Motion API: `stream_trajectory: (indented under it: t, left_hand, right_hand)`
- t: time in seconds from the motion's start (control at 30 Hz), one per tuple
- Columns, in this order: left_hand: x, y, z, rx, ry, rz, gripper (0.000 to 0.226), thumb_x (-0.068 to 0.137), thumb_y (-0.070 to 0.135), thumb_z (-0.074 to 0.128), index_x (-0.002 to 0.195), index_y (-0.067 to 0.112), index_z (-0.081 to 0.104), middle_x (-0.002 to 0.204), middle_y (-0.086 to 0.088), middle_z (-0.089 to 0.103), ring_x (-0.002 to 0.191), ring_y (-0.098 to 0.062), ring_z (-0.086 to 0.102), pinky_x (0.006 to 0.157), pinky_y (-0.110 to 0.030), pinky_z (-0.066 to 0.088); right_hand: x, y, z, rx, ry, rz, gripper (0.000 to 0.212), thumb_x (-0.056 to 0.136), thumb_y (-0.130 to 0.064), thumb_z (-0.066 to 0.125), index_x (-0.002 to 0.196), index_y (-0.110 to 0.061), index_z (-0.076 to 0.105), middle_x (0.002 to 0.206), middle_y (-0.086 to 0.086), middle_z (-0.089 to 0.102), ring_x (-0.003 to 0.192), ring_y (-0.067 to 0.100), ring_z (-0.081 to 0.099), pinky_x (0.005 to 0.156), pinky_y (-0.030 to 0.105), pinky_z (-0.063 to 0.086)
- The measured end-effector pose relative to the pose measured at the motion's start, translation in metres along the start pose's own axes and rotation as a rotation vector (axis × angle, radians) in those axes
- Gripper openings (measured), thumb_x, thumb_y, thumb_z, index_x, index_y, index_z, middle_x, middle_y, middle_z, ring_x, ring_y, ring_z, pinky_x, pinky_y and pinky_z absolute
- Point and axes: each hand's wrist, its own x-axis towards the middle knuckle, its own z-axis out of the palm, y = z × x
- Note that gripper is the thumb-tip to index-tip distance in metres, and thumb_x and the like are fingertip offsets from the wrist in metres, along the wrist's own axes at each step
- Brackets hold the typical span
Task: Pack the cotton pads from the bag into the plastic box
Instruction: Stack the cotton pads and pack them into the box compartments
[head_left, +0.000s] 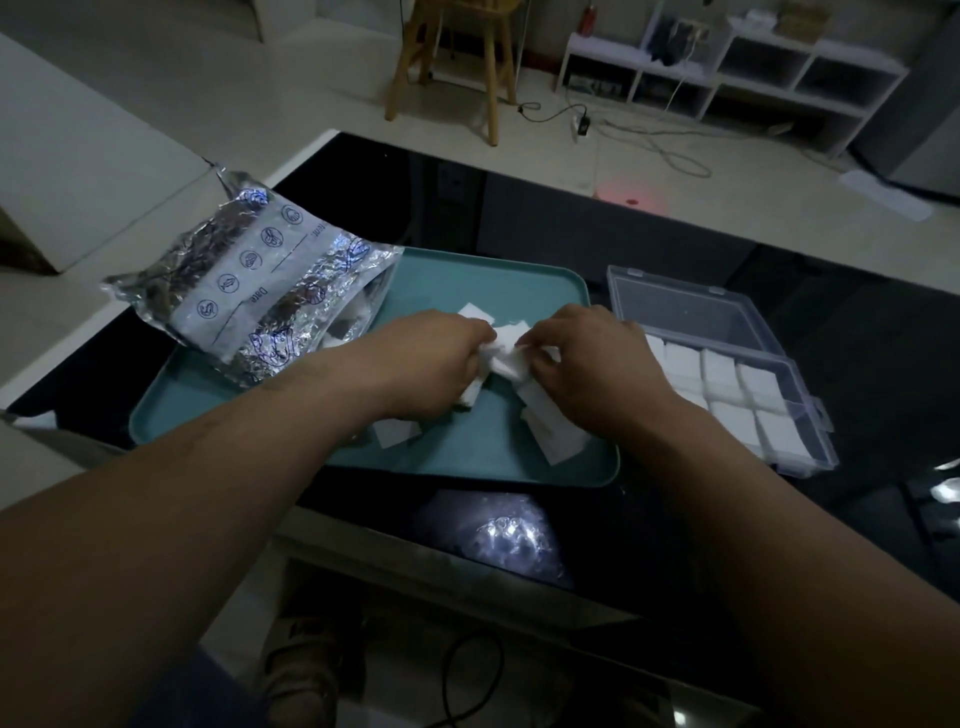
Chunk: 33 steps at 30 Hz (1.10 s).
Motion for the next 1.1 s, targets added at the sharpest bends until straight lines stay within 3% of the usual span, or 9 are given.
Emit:
stream_trajectory:
  t: [0.17, 0.23, 0.43, 0.6, 0.67, 0.77, 0.93, 1.03, 1.1]
  left_hand:
    - [0.003, -0.001, -0.019, -0.034, 0.102, 0.031, 0.038, 0.109, 0.039, 0.039, 0.142, 0.028, 0.054, 0.136, -0.008, 0.063, 0.126, -0.031, 0.055, 0.102, -0.045, 0.043]
    - [0.002, -0.003, -0.026, -0.096, 0.133, 0.03, 0.041, 0.109, 0.04, 0.039, 0.145, 0.029, 0.053, 0.139, -0.005, 0.062, 0.129, -0.03, 0.054, 0.105, -0.044, 0.043]
    - [0.008, -0.007, -0.019, -0.249, 0.288, -0.046, 0.022, 0.106, 0.029, 0.046, 0.115, 0.023, 0.066, 0.095, 0.003, 0.065, 0.09, -0.025, 0.062, 0.074, -0.035, 0.043]
    - [0.014, -0.001, -0.012, -0.622, 0.325, -0.167, 0.017, 0.107, 0.027, 0.048, 0.107, 0.025, 0.064, 0.083, 0.003, 0.07, 0.063, -0.013, 0.07, 0.054, -0.023, 0.044]
    - [0.015, 0.001, -0.011, -0.717, 0.303, -0.162, 0.016, 0.106, 0.026, 0.05, 0.107, 0.024, 0.065, 0.079, -0.001, 0.071, 0.064, -0.015, 0.071, 0.057, -0.024, 0.044]
    - [0.014, 0.005, -0.013, -0.765, 0.256, -0.093, 0.016, 0.104, 0.023, 0.053, 0.103, 0.023, 0.07, 0.075, 0.0, 0.071, 0.064, -0.017, 0.07, 0.064, -0.029, 0.047]
    - [0.01, 0.009, -0.014, -0.734, 0.154, -0.068, 0.021, 0.101, 0.013, 0.056, 0.1, 0.023, 0.074, 0.077, 0.004, 0.075, 0.065, -0.012, 0.069, 0.06, -0.02, 0.048]
    - [0.01, 0.009, -0.016, -0.722, 0.119, -0.038, 0.014, 0.103, 0.026, 0.059, 0.109, 0.025, 0.071, 0.088, 0.0, 0.076, 0.073, -0.018, 0.073, 0.063, -0.027, 0.051]
    - [0.01, 0.009, -0.017, -0.698, 0.111, -0.033, 0.02, 0.104, 0.027, 0.057, 0.122, 0.025, 0.065, 0.09, 0.0, 0.075, 0.074, -0.018, 0.073, 0.066, -0.024, 0.053]
  right_hand:
    - [0.0, 0.01, -0.004, 0.171, 0.132, -0.027, 0.025, 0.102, -0.034, 0.059, 0.121, -0.035, 0.076, 0.121, -0.006, 0.069, 0.113, 0.023, 0.06, 0.096, 0.051, 0.049]
    - [-0.001, 0.011, -0.007, 0.244, 0.192, -0.023, 0.023, 0.102, -0.033, 0.061, 0.119, -0.032, 0.077, 0.114, -0.007, 0.068, 0.109, 0.02, 0.059, 0.093, 0.046, 0.05]
    - [-0.005, 0.004, -0.02, 0.59, 0.298, 0.183, 0.014, 0.105, -0.028, 0.057, 0.109, -0.022, 0.068, 0.1, -0.007, 0.067, 0.089, 0.008, 0.062, 0.073, 0.024, 0.05]
    - [-0.001, 0.005, -0.022, 1.066, 0.188, 0.398, 0.008, 0.098, -0.016, 0.062, 0.1, -0.015, 0.07, 0.082, 0.0, 0.072, 0.068, 0.012, 0.065, 0.064, 0.034, 0.048]
    - [-0.002, 0.006, -0.021, 1.141, 0.092, 0.39, 0.007, 0.095, -0.013, 0.066, 0.094, -0.016, 0.072, 0.074, -0.002, 0.07, 0.066, 0.012, 0.061, 0.063, 0.033, 0.046]
    - [-0.003, 0.005, -0.017, 1.006, 0.035, 0.303, 0.006, 0.097, -0.02, 0.068, 0.093, -0.021, 0.074, 0.082, -0.006, 0.072, 0.074, 0.012, 0.062, 0.069, 0.033, 0.049]
    - [-0.005, -0.005, -0.014, 0.774, 0.07, 0.213, 0.005, 0.097, -0.03, 0.07, 0.098, -0.026, 0.072, 0.094, -0.009, 0.07, 0.081, 0.007, 0.063, 0.071, 0.026, 0.05]
    - [-0.006, -0.008, -0.014, 0.657, 0.091, 0.168, 0.006, 0.097, -0.031, 0.07, 0.099, -0.024, 0.07, 0.093, -0.012, 0.068, 0.08, 0.003, 0.062, 0.067, 0.022, 0.048]
    - [-0.006, -0.008, -0.014, 0.646, 0.096, 0.161, 0.006, 0.097, -0.03, 0.07, 0.098, -0.024, 0.069, 0.093, -0.01, 0.068, 0.082, 0.005, 0.063, 0.069, 0.024, 0.05]
